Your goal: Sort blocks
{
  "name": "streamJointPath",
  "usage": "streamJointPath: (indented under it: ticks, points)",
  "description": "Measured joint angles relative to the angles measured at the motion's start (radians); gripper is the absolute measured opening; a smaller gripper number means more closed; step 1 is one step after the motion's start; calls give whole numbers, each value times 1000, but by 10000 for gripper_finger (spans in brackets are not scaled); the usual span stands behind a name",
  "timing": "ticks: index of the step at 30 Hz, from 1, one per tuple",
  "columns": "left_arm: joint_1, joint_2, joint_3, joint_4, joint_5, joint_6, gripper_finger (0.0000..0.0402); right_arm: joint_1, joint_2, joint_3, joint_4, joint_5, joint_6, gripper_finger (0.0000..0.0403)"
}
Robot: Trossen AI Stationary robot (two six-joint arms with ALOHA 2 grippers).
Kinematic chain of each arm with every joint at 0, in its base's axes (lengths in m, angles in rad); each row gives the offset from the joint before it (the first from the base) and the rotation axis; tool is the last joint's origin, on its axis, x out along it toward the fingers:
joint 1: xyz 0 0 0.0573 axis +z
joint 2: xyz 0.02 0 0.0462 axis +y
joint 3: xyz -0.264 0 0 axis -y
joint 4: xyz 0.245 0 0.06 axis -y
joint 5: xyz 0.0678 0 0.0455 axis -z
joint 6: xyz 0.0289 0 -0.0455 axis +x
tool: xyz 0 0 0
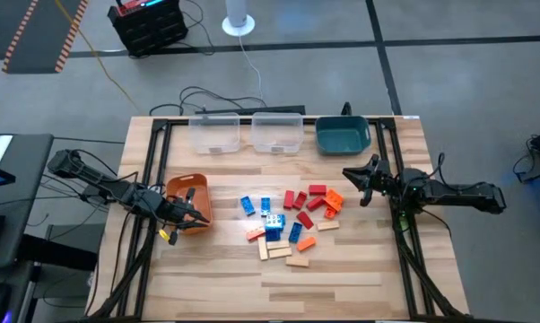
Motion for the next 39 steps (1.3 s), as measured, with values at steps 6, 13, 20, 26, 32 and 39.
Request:
streamJointPath:
  ticks: [6, 13, 20, 26, 32, 39]
  points:
    - [0, 0, 0, 0, 0, 0, 45, 0, 0, 0, 0, 0, 0, 85]
    - [0, 0, 0, 0, 0, 0, 45, 0, 0, 0, 0, 0, 0, 85]
    - [0, 0, 0, 12, 0, 99, 45, 0, 0, 0, 0, 0, 0, 85]
    - [0, 0, 0, 102, -24, 225, 45, 0, 0, 0, 0, 0, 0, 85]
    - [0, 0, 0, 117, -24, 186, 45, 0, 0, 0, 0, 0, 0, 85]
    - [0, 0, 0, 238, -122, 260, 45, -15, 0, 0, 44, 2, 5, 85]
